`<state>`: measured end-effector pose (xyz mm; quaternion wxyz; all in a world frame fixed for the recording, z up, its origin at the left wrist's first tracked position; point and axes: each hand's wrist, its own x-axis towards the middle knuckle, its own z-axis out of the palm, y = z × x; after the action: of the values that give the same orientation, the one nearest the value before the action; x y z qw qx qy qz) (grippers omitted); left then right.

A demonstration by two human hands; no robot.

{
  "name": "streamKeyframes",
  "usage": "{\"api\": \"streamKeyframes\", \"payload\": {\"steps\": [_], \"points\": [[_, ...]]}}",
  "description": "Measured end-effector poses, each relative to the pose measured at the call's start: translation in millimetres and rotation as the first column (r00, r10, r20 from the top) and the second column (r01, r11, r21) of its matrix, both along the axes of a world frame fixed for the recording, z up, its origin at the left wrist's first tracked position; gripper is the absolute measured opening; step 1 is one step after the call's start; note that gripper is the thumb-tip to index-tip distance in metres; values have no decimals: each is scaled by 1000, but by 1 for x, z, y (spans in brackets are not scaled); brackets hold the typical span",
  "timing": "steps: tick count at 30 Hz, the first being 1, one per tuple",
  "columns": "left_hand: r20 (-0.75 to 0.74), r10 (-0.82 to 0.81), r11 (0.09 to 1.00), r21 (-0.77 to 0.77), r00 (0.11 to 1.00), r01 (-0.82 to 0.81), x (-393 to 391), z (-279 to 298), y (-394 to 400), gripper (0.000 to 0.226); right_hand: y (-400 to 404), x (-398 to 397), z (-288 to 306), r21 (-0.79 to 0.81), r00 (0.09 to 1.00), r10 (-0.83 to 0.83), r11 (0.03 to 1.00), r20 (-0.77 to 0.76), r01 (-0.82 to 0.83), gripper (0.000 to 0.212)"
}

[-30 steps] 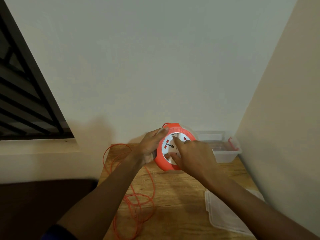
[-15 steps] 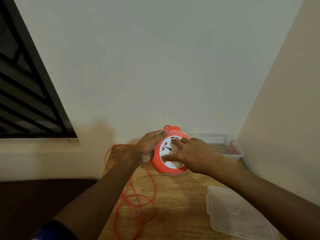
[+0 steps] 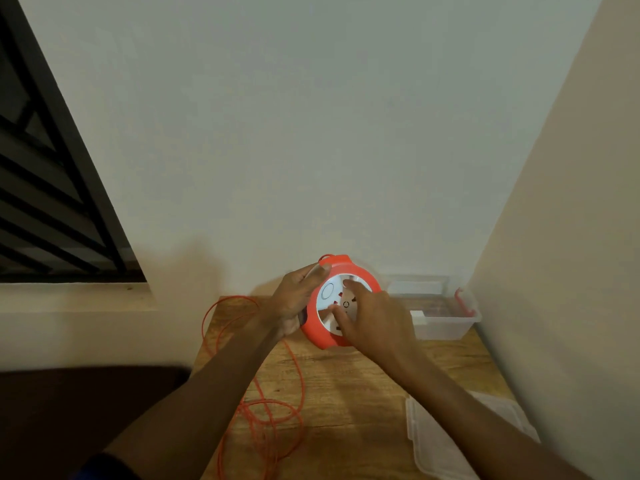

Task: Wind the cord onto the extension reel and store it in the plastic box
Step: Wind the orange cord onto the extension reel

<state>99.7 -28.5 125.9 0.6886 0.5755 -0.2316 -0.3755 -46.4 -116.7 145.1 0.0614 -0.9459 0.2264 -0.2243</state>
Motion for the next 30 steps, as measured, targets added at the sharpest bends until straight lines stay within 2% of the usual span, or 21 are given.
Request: {"api": "streamKeyframes", "payload": {"steps": [2, 5, 8, 12, 15, 17, 20, 23, 26, 28, 30], "points": [[-18, -21, 1000, -4, 1000, 21, -2, -4, 4, 31, 2, -4, -7, -27, 998, 16, 999, -53, -18, 58], [-53, -53, 998, -23, 997, 52, -1, -7, 8, 23, -1, -11, -7, -157, 984, 100, 980, -144, -123, 57], [-51, -55, 998, -2, 997, 55, 4, -2, 5, 34, -12, -15, 7, -314, 959, 205, 913, -197, -260, 55], [-29, -100, 995, 5, 995, 100, 12, 5, 3, 45, -20, -13, 17, -341, 849, 363, 799, -384, -495, 61], [-39, -121, 993, -7, 992, 121, 14, 6, 3, 39, -21, -10, 21, -357, 841, 318, 797, -437, -487, 69], [-30, -135, 991, 0, 990, 135, 13, 7, 3, 36, -19, -7, 24, -361, 848, 286, 809, -446, -463, 67], [4, -157, 987, 21, 988, 157, 12, 7, 3, 42, -11, -3, 25, -435, 836, 256, 759, -485, -485, 58], [17, -155, 987, 35, 988, 154, 12, 6, 5, 46, -10, 3, 24, -462, 814, 260, 716, -519, -523, 59], [30, -153, 988, 16, 988, 152, 15, 8, 6, 45, -13, 6, 16, -456, 858, 248, 763, -449, -459, 66], [32, -139, 990, -12, 990, 139, 15, 9, 5, 40, -12, 7, 12, -430, 932, 193, 845, -308, -317, 68], [11, -79, 995, -55, 997, 80, 12, 9, 1, 31, -9, 9, 11, -299, 987, 104, 945, -119, -135, 68]]}}
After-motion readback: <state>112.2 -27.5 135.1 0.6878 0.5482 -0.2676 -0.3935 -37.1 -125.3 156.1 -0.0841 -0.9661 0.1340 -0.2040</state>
